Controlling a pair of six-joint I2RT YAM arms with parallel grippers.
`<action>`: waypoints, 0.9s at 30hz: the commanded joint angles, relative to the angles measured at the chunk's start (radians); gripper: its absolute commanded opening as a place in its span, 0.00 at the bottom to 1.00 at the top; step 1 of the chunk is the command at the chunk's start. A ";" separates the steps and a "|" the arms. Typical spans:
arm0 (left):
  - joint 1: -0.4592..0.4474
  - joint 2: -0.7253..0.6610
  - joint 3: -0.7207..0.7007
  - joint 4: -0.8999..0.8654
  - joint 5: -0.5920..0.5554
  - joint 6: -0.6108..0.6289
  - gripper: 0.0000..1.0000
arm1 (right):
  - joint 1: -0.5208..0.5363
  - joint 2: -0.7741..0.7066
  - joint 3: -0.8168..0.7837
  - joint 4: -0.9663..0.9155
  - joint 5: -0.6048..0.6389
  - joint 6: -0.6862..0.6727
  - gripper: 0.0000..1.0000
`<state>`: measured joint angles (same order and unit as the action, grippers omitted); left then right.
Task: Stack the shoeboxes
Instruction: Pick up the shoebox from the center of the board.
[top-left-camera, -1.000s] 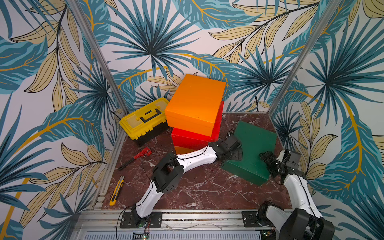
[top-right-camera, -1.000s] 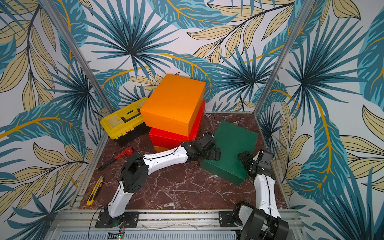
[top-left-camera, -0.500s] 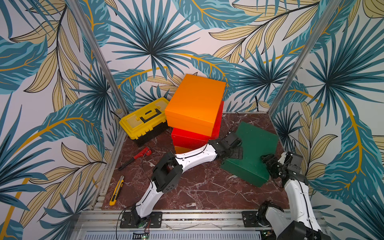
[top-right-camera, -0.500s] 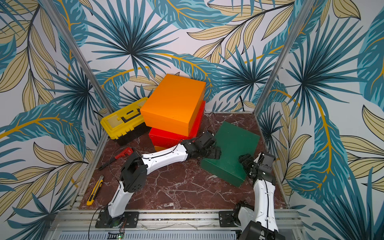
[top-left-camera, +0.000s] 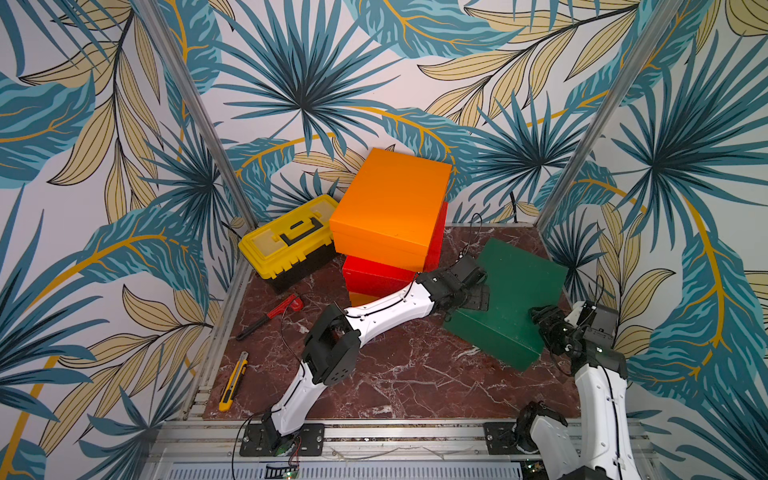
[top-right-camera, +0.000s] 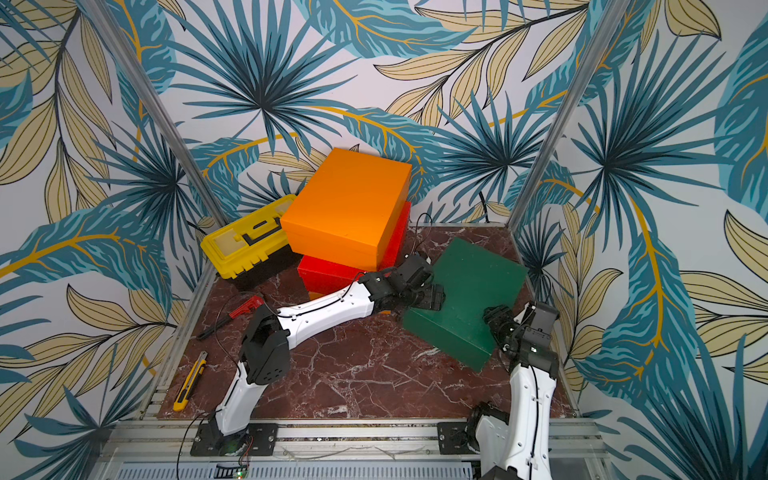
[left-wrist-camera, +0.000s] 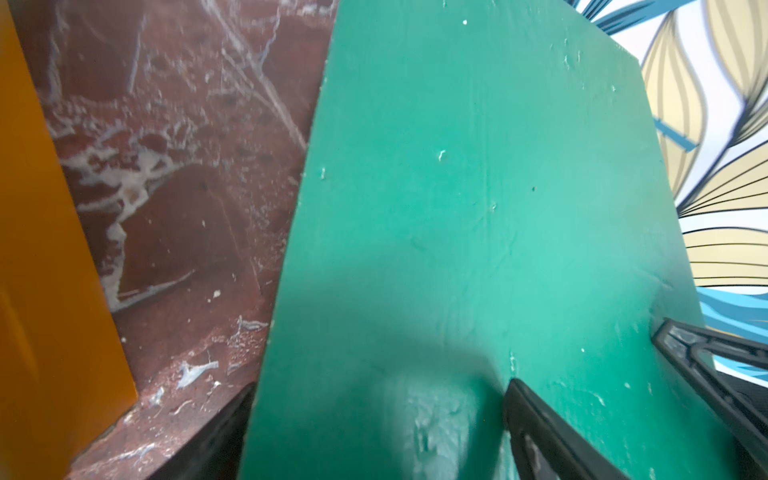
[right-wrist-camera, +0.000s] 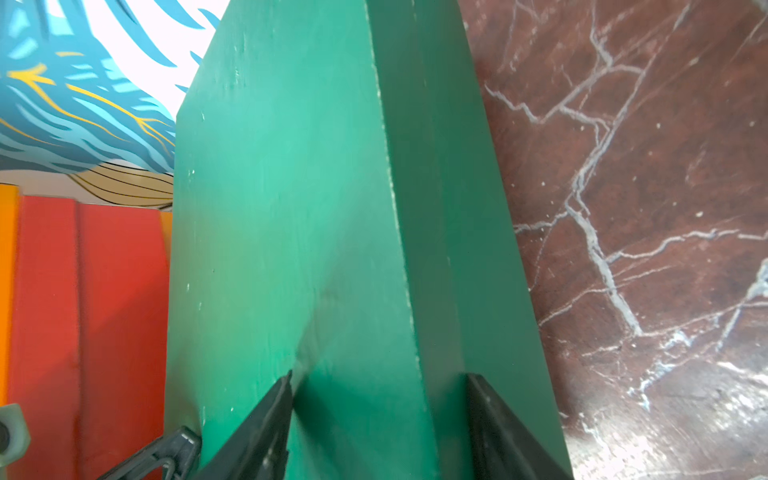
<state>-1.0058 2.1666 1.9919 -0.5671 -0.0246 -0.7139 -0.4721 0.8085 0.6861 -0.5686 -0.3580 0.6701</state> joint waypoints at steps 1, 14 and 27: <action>-0.104 -0.051 0.073 0.199 0.211 -0.013 0.89 | 0.048 -0.022 0.047 0.008 -0.322 0.065 0.63; -0.114 -0.080 0.097 0.199 0.192 0.001 0.88 | 0.073 -0.040 0.140 -0.007 -0.326 0.089 0.60; -0.151 -0.102 0.174 0.200 0.123 0.054 0.88 | 0.110 -0.056 0.254 -0.028 -0.317 0.105 0.60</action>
<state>-1.0088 2.0899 2.1044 -0.5667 -0.1268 -0.6369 -0.4477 0.7761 0.9024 -0.5941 -0.3634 0.7280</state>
